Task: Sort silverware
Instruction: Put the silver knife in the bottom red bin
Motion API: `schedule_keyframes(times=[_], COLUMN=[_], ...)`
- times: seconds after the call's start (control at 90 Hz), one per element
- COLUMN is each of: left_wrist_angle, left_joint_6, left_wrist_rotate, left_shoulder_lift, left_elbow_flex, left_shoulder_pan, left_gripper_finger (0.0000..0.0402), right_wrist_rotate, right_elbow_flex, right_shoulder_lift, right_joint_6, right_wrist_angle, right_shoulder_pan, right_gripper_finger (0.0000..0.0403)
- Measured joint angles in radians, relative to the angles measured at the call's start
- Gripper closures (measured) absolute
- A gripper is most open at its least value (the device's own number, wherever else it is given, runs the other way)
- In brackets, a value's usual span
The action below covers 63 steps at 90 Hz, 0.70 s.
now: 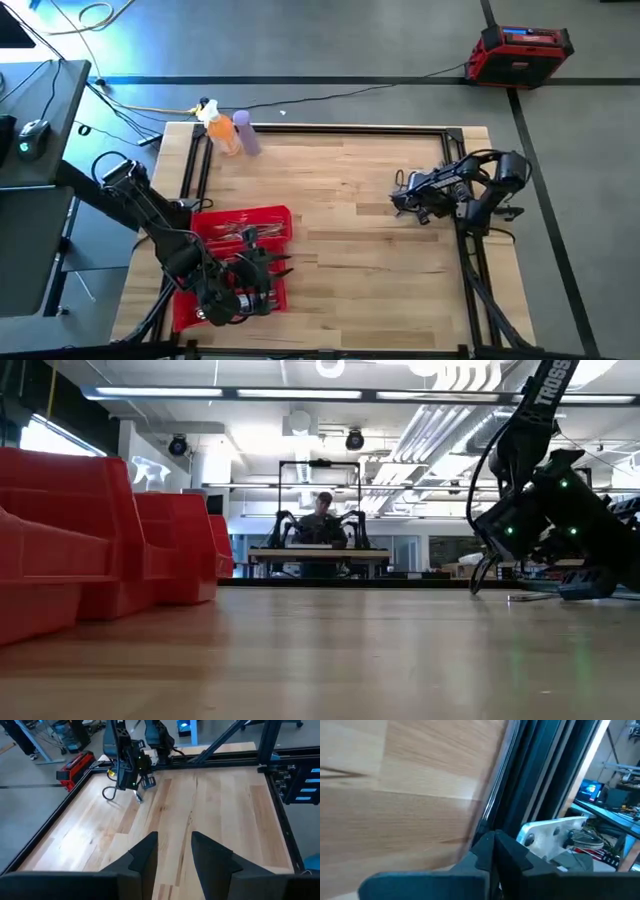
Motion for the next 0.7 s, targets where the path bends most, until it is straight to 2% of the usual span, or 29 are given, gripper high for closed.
schedule_keyframes(times=[0.156,0.422,0.556,0.7], left_wrist_angle=[0.001,0.001,0.002,0.001], left_joint_6=[0.000,0.000,0.000,-0.002], left_wrist_rotate=[0.000,-0.003,-0.003,-0.003], left_shoulder_lift=[0.000,0.000,0.000,0.000], left_elbow_flex=[0.000,0.000,0.000,0.000], left_shoulder_pan=[0.000,0.001,0.001,0.001], left_gripper_finger=[0.0300,0.0300,0.0300,0.0300], right_wrist_rotate=[-0.027,-0.102,-0.066,-0.020], right_elbow_flex=[0.040,0.219,0.286,0.319], right_shoulder_lift=[0.003,0.005,0.004,0.004], right_joint_6=[-0.015,-0.116,-0.224,-0.209], right_wrist_angle=[0.003,0.009,0.086,0.111], right_shoulder_pan=[0.037,0.169,0.247,0.254], right_gripper_finger=[0.0403,0.0403,0.0403,0.0403])
